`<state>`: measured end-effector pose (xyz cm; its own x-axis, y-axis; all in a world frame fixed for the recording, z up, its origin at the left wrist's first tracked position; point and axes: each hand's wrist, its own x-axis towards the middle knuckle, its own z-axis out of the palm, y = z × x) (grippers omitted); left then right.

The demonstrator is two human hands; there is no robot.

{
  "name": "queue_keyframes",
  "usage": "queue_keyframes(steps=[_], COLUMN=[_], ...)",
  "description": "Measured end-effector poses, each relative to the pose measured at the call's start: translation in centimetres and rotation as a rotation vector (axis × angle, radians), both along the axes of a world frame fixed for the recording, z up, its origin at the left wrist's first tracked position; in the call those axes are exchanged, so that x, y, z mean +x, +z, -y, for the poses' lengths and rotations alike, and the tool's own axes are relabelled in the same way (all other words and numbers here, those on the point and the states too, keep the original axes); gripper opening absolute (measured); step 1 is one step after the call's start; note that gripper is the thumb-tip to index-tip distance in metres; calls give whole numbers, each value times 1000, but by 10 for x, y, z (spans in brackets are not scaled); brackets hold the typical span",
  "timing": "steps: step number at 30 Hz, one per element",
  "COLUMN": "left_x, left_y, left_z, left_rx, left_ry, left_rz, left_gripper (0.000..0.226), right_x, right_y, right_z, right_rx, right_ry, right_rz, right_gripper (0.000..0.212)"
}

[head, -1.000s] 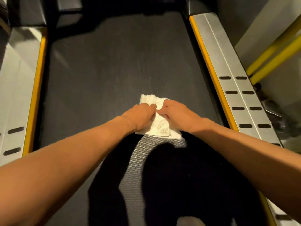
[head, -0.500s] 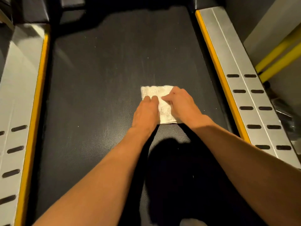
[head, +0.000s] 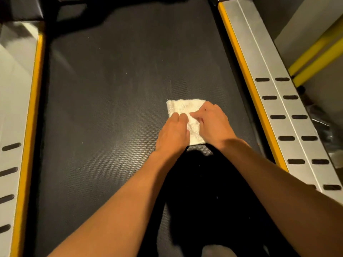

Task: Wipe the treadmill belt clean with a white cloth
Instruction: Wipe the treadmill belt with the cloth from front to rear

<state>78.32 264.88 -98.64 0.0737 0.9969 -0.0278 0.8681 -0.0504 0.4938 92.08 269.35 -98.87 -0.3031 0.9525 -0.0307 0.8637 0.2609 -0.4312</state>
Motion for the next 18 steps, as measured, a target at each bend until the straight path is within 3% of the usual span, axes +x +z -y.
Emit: queue_keyframes(steps=[6,12,18], left_x=[1,25,29], left_y=[2,-2,1], left_z=[-24,-7,-30], left_rx=[35,28,60], left_ry=[26,-39,87], left_rz=[-23,-43,-131], left_gripper=[19,21,26], right_x=[9,17,18], right_y=[2,-5,-6], right_z=[-20,8,-28], right_rx=[9,51,94], right_ry=[-22,-77,-85], right_rz=[52,20,-17], right_gripper=[42,34,28])
